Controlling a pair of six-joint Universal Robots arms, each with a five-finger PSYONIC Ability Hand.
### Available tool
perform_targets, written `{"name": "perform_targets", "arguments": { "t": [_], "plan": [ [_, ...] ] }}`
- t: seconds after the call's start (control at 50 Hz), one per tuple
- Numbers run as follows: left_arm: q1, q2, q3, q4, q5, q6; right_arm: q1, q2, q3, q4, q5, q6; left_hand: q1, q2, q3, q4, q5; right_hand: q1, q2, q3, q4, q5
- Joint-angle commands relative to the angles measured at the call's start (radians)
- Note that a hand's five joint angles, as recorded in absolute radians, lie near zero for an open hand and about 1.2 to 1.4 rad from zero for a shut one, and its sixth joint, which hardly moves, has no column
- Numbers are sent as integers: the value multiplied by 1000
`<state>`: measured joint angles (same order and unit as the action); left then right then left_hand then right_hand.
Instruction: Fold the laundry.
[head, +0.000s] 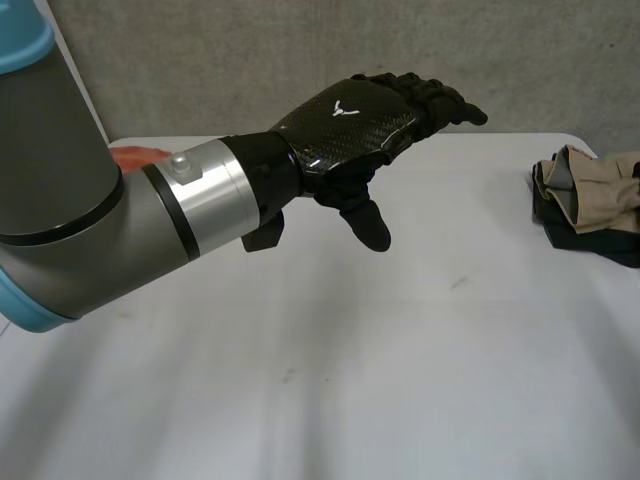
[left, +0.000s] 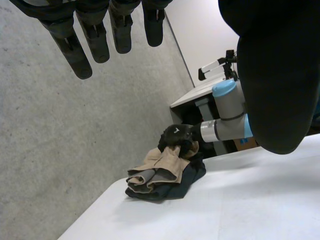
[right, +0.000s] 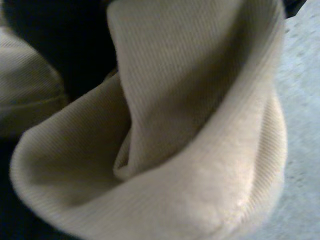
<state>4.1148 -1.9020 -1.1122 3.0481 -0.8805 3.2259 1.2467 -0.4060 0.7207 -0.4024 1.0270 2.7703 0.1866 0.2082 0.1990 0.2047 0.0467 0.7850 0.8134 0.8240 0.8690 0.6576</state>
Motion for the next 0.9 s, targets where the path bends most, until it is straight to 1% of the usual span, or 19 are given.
{"name": "perform_targets", "arguments": {
  "t": [0.02,0.18,0.28,0.34,0.42,0.44,0.48,0.5,0.56,0.6,0.64,0.66,0.72,0.74,0.76,0.8,0.82,0.84,0.9],
  "plan": [
    [-1,-11,3,0,0,0,-23,-14,3,-3,-70,-29,6,-15,-6,-12,-28,-610,-639,-649,-695,-658],
    [-5,-5,2,0,0,0,-30,-191,95,23,24,18,6,-15,-6,-12,-28,-610,-639,-649,-695,-658],
    [-8,-2,-3,-2,-2,0,-64,-390,201,157,59,52,6,-15,-6,-12,-28,-610,-639,-649,-695,-658],
    [-8,3,-5,-5,-2,-5,-82,-448,217,240,80,51,6,-15,-6,-12,-28,-610,-639,-649,-695,-658],
    [-7,9,-11,-2,-3,-20,-116,-490,178,410,226,16,9,-12,-3,-9,-25,-610,-639,-649,-695,-658],
    [-7,12,-8,0,-3,-23,-122,-508,142,457,316,-32,9,-12,-3,-9,-25,-610,-639,-649,-695,-658],
    [-5,20,3,4,-8,-32,-122,-531,102,487,408,-98,12,-9,0,-6,-22,-610,-639,-649,-695,-658],
    [-4,24,9,9,-14,-37,-121,-559,67,485,485,-166,12,-9,0,-6,-22,-610,-639,-649,-695,-658],
    [-4,34,55,43,-75,-76,-115,-588,31,436,547,-225,15,-6,3,-3,-20,-610,-639,-649,-695,-658],
    [-2,38,84,63,-121,-110,-72,-614,28,338,542,-232,15,-6,3,-3,-20,-610,-639,-649,-695,-658],
    [4,46,132,92,-196,-167,-11,-639,42,259,525,-216,15,-6,3,-3,-20,-610,-639,-649,-695,-658],
    [7,50,147,104,-225,-184,40,-674,61,199,507,-200,15,-6,3,-3,-20,-610,-639,-649,-695,-658],
    [45,84,196,139,-339,-231,108,-761,133,111,473,-176,21,-1,9,3,-14,-610,-639,-649,-695,-658],
    [64,92,204,143,-366,-235,147,-824,208,50,438,-163,30,8,17,12,-5,-610,-639,-649,-695,-658],
    [109,109,215,146,-417,-235,163,-846,239,27,421,-160,33,11,20,15,-2,-610,-639,-649,-695,-658],
    [172,123,219,144,-457,-232,204,-886,317,-27,374,-153,39,17,26,21,4,-610,-639,-649,-695,-658],
    [206,126,219,146,-472,-232,253,-918,395,-70,320,-153,42,20,29,23,7,-610,-639,-649,-695,-658],
    [276,123,216,141,-491,-230,279,-928,433,-88,292,-153,42,20,29,23,7,-610,-639,-649,-695,-658],
    [357,120,199,129,-505,-221,391,-968,572,-113,228,-161,47,26,35,29,13,-610,-639,-649,-695,-658]
  ]
}}
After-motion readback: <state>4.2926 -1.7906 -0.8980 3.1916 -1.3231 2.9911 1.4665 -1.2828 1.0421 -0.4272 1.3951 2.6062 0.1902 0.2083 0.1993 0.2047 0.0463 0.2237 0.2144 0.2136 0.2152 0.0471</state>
